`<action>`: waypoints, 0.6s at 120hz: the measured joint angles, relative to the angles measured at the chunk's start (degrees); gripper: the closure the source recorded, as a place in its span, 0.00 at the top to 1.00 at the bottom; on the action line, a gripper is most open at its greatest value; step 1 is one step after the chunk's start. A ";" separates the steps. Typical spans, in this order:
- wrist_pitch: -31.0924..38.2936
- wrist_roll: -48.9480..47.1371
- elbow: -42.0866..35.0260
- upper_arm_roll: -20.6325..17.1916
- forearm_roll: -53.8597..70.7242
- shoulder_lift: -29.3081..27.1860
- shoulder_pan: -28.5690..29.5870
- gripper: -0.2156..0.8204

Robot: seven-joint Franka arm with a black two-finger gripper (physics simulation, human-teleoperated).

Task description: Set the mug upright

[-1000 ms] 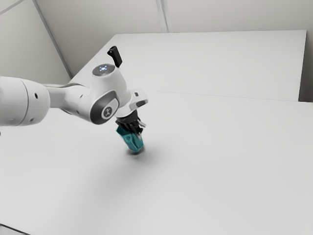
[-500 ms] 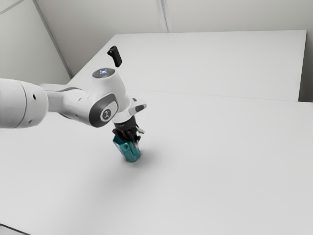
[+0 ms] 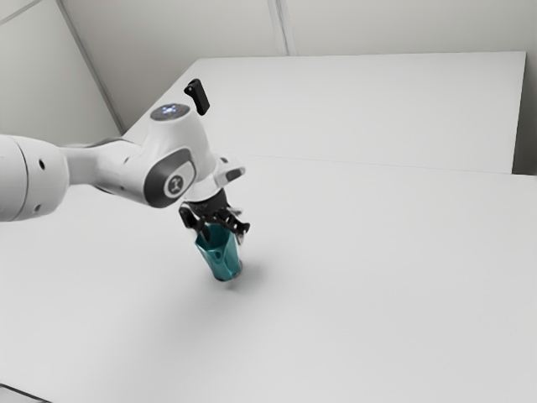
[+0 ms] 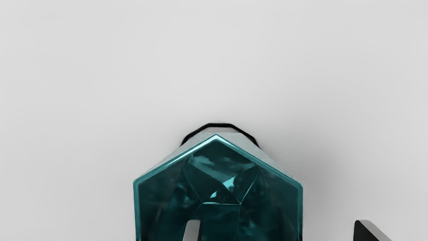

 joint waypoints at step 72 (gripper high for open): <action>-25.57 1.34 28.11 4.85 -2.07 -3.59 -4.46 0.78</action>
